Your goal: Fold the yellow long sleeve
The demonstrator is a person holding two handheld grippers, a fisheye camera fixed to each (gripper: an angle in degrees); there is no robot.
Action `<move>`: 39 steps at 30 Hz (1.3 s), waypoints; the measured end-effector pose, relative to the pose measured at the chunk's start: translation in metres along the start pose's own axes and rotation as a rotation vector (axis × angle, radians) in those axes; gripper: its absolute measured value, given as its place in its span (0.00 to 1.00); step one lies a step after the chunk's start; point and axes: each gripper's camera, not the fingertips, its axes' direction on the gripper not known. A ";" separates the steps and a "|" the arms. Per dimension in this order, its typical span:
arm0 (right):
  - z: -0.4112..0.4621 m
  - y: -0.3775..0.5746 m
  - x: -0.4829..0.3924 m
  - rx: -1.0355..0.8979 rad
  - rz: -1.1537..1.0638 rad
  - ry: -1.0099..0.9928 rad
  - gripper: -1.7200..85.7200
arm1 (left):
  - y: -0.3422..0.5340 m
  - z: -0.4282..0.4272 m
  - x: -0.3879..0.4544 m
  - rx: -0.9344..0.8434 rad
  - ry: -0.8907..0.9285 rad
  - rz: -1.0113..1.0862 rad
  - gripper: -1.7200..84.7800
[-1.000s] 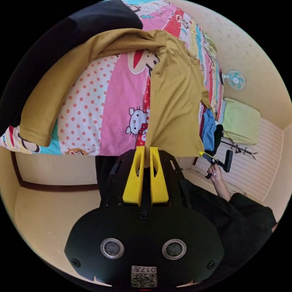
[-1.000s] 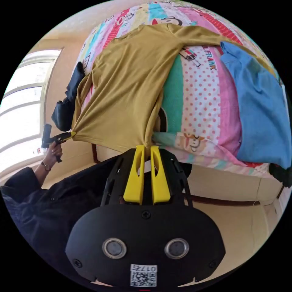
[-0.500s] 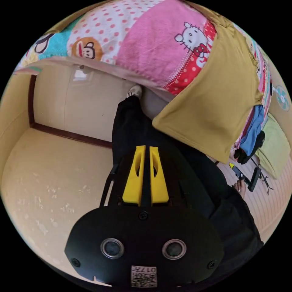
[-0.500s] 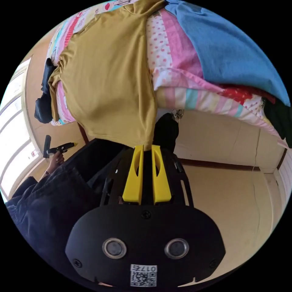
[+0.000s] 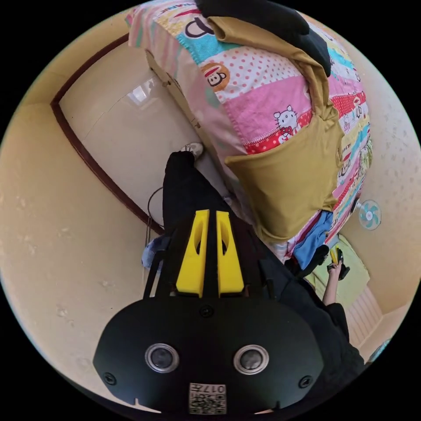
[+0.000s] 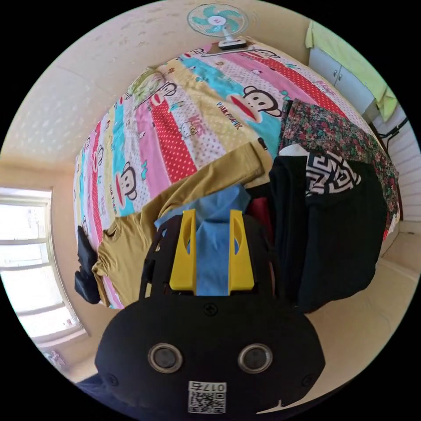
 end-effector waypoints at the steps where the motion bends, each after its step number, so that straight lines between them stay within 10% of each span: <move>1: 0.006 -0.011 0.001 -0.002 0.016 0.024 0.16 | 0.011 0.008 0.000 0.027 0.037 -0.039 0.06; 15: 0.159 -0.101 0.032 -0.115 0.258 0.166 0.13 | 0.126 0.074 0.016 0.236 0.223 -0.292 0.05; 24: 0.043 -0.065 -0.035 0.246 -0.072 0.043 0.05 | 0.145 0.073 0.014 0.313 0.312 -0.384 0.05; 39: -0.060 0.047 -0.227 0.529 -0.288 -0.045 0.06 | -0.013 -0.015 0.119 0.297 -0.031 0.148 0.11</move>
